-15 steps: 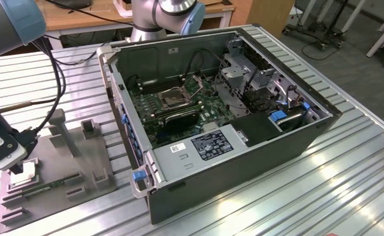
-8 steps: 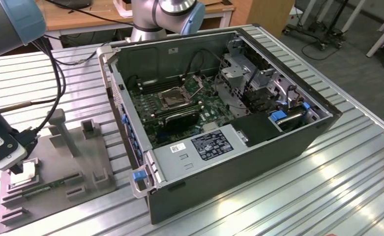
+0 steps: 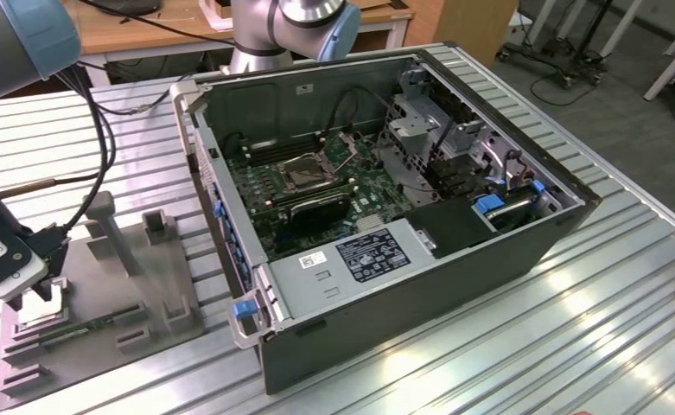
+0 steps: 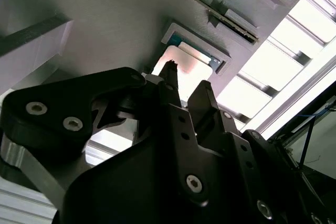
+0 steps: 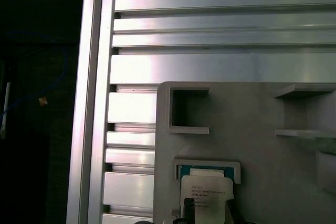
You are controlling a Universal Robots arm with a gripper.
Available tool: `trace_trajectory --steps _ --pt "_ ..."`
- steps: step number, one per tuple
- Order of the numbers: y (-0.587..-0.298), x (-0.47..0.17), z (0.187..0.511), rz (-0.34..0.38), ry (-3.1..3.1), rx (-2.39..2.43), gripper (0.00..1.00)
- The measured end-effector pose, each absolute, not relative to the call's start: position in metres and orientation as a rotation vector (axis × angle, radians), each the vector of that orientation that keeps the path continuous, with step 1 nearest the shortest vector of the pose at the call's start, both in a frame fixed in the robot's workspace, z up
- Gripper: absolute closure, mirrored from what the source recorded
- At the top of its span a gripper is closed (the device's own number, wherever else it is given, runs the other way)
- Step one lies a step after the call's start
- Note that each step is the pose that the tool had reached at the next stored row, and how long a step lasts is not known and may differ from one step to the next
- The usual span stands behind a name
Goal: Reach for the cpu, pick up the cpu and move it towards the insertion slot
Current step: 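Pick up the cpu and move it towards the insertion slot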
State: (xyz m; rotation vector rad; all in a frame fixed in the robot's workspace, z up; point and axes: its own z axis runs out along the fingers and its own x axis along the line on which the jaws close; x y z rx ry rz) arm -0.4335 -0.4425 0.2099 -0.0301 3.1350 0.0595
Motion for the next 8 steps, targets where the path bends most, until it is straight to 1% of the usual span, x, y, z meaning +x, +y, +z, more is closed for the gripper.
trace_trajectory --steps 8 --pt "-0.4425 -0.4335 0.2091 0.06 3.135 -0.03 0.64"
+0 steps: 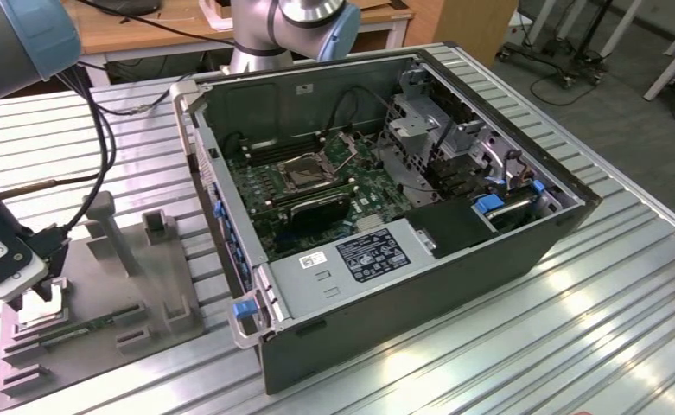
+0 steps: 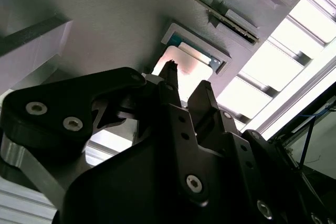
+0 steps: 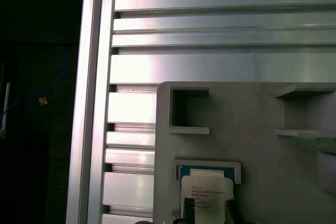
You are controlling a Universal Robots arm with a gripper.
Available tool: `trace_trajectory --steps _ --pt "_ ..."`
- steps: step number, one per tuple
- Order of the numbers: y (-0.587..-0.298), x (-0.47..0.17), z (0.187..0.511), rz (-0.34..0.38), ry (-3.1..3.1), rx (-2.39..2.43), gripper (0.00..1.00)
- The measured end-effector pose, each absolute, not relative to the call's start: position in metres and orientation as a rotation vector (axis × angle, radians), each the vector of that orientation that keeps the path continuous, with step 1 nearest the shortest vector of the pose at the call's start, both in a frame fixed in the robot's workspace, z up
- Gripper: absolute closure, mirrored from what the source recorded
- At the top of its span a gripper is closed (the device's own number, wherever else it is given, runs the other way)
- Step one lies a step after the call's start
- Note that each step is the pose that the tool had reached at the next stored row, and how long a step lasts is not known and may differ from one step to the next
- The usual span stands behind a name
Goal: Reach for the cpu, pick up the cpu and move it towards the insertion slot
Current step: 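Pick up the cpu and move it towards the insertion slot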
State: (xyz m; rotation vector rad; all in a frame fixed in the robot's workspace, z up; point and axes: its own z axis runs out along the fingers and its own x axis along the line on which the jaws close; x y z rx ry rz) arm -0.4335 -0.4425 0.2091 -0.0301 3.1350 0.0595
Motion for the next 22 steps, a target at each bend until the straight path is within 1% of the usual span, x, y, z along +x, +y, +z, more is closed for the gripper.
trace_trajectory --steps 18,19,20,21,22 --pt "-0.4425 -0.4335 0.2033 0.06 3.135 -0.03 0.64" --pt "-0.4425 -0.4335 0.2033 0.059 3.135 -0.03 0.63" --pt "-0.4425 -0.4335 0.2033 0.059 3.135 -0.03 0.57" --pt "-0.4425 -0.4335 0.2033 0.059 3.135 -0.03 0.57" --pt "-0.4425 -0.4335 0.2032 0.06 3.135 -0.03 0.51"
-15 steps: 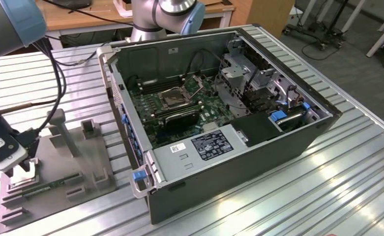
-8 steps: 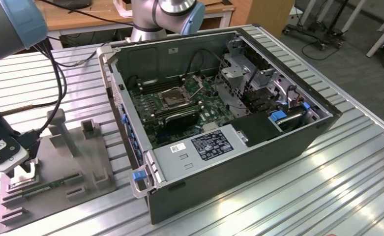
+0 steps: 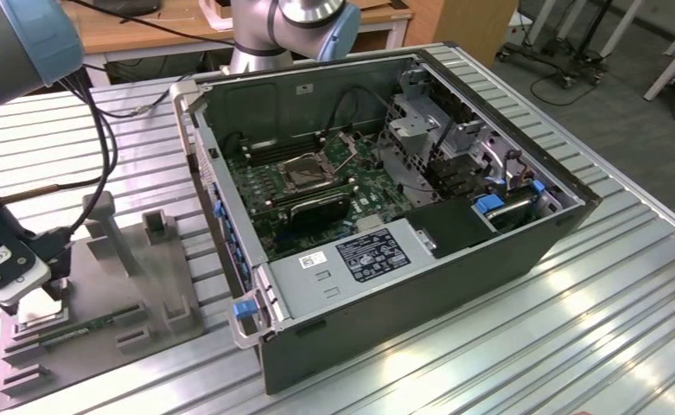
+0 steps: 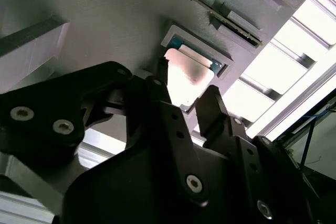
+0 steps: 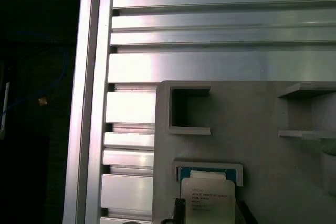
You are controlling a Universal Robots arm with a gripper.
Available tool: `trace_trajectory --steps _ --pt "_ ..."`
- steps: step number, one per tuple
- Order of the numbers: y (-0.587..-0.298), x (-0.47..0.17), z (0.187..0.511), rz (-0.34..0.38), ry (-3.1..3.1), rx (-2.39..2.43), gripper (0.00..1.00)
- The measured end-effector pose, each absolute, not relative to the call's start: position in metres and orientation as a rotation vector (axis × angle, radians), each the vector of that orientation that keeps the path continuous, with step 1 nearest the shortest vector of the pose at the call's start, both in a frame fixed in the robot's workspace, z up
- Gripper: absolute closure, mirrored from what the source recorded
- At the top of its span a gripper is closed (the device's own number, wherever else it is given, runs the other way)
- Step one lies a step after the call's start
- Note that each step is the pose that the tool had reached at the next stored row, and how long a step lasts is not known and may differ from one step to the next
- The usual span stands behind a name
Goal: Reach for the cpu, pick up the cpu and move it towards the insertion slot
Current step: 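Pick up the cpu and move it towards the insertion slot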
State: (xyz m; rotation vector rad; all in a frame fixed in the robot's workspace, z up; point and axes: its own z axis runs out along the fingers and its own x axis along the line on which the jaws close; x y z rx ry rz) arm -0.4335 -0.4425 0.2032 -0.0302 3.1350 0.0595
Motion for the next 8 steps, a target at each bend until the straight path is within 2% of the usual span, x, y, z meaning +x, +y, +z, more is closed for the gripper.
trace_trajectory --steps 1,2,3,8 --pt "-0.4425 -0.4335 0.2032 0.06 3.135 -0.03 0.45" --pt "-0.4425 -0.4335 0.2032 0.06 3.135 -0.03 0.45" --pt "-0.4425 -0.4335 0.2032 0.059 3.135 -0.03 0.39" --pt "-0.4425 -0.4335 0.1982 0.06 3.135 -0.03 0.39"
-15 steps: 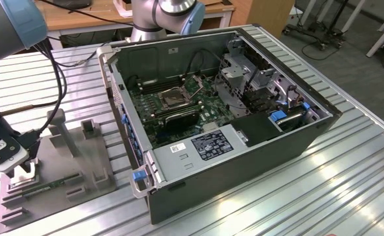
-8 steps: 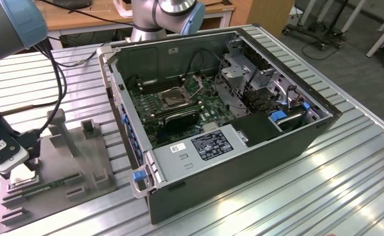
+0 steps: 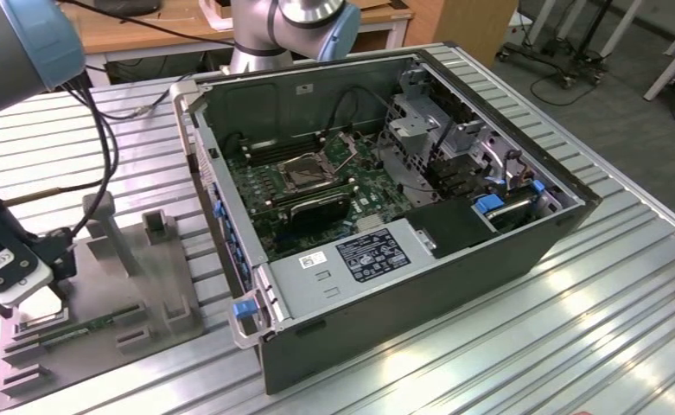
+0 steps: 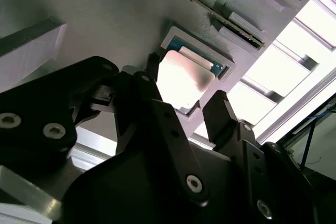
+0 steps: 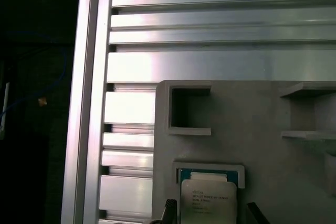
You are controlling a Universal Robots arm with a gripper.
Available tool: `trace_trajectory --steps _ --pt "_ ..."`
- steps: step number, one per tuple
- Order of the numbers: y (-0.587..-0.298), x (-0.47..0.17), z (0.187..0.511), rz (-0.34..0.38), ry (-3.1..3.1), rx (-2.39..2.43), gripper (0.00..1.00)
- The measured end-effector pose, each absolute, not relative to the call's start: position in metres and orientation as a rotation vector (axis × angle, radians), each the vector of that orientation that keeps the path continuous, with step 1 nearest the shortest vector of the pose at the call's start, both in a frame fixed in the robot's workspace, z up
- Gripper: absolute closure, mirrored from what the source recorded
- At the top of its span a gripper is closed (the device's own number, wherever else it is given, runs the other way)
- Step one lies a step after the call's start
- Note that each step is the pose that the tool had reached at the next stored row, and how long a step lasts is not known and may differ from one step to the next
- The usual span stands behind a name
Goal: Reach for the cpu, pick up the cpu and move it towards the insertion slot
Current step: 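Pick up the cpu and move it towards the insertion slot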
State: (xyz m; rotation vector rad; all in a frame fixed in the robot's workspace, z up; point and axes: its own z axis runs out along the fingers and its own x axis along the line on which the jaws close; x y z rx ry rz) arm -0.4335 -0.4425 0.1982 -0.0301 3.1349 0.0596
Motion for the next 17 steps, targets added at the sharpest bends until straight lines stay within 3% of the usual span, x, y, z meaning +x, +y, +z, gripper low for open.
trace_trajectory --steps 17 --pt "-0.4425 -0.4335 0.1887 0.06 3.135 -0.03 0.39"
